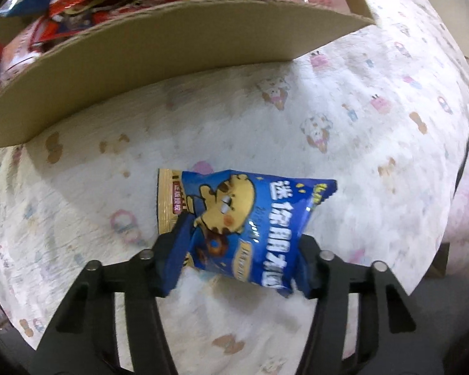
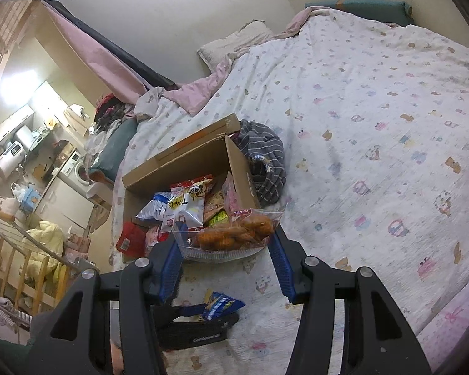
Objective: Organize snacks
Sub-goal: 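Close the left tool on the blue-yellow cartoon bag and lift it, then carry the blue-yellow bag over the box and lower it inside with the left tool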
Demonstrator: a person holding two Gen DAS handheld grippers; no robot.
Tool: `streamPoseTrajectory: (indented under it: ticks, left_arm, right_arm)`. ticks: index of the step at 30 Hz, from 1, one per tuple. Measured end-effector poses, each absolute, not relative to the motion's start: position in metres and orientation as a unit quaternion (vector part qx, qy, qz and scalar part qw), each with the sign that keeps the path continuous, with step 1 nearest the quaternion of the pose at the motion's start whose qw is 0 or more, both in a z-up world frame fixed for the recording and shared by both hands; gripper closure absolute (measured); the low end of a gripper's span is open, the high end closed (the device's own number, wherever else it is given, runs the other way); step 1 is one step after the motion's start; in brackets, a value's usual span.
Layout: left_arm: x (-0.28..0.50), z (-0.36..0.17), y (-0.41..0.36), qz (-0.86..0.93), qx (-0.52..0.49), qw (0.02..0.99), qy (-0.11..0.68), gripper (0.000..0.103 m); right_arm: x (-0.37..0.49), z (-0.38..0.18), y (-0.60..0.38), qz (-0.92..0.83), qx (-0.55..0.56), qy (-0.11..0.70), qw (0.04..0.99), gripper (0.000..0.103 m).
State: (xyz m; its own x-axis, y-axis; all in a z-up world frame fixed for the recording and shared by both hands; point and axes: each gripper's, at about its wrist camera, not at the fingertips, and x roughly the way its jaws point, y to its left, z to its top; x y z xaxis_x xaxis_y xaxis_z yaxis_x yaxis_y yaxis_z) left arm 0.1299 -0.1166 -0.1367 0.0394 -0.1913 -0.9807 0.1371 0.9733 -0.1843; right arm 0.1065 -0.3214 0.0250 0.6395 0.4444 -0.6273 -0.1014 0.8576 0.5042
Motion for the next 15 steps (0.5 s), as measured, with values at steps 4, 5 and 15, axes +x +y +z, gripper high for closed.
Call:
streamPoseTrajectory:
  ticks: [4, 5, 15]
  left_arm:
    - [0.116, -0.126, -0.1, -0.125, -0.027, 0.73, 0.672, 0.057]
    - [0.112, -0.122, -0.095, -0.125, -0.029, 0.733, 0.668, 0.058]
    - [0.085, -0.051, -0.043, -0.093, -0.031, 0.79, 0.606, 0.059]
  right_arm:
    - [0.108, 0.024, -0.311, 0.158, 0.205, 0.399, 0.88, 0.049]
    - [0.108, 0.024, -0.309, 0.158, 0.202, 0.4, 0.88, 0.049]
    - [0.11, 0.019, -0.267, 0.184, 0.166, 0.42, 0.873, 0.049]
